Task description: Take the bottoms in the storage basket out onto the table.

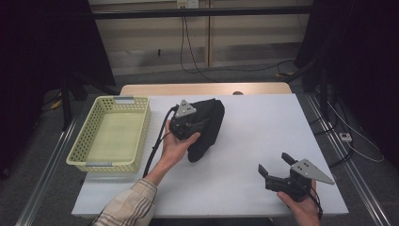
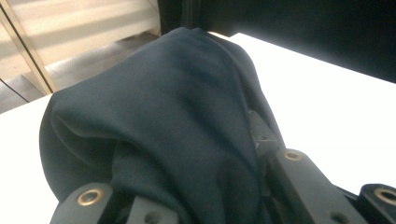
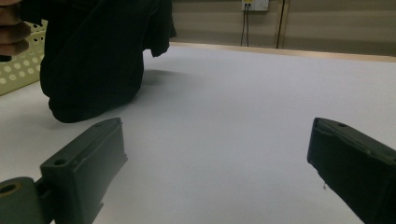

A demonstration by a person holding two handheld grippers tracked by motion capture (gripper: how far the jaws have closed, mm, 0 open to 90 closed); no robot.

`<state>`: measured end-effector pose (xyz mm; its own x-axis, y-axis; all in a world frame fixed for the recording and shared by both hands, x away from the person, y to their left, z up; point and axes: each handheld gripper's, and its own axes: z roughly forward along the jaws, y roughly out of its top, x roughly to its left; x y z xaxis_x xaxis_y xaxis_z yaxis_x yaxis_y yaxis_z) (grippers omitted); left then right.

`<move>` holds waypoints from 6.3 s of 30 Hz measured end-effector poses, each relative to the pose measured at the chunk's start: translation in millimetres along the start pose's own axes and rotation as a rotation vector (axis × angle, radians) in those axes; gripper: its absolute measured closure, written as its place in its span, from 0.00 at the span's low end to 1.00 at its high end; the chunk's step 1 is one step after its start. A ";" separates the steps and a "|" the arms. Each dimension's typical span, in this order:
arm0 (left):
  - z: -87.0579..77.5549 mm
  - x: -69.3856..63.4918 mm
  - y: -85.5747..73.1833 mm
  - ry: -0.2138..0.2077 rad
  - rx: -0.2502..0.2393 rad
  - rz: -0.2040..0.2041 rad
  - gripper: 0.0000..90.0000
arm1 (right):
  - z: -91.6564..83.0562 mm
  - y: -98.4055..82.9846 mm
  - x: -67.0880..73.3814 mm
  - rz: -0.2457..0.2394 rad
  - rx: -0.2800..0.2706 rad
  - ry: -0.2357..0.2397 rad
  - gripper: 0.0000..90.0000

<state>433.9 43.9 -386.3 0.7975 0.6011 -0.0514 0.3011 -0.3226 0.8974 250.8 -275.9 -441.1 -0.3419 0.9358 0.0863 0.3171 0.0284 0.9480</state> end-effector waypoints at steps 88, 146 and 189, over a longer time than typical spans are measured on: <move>76.5 34.4 -28.5 0.103 0.258 -0.075 0.76 | 1.0 0.0 0.7 -0.009 0.009 0.010 0.05; 75.8 25.9 -28.2 0.038 0.235 -0.079 0.09 | 3.1 -2.6 -4.3 0.016 0.020 0.022 0.05; 25.8 -15.6 -12.5 0.033 0.103 0.094 0.08 | 0.5 -2.1 -0.8 0.008 0.017 0.019 0.06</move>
<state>431.2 19.7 -408.0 0.8078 0.5876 0.0467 0.2793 -0.4512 0.8476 250.8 -276.6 -443.3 -0.3563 0.9290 0.0997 0.3343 0.0271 0.9421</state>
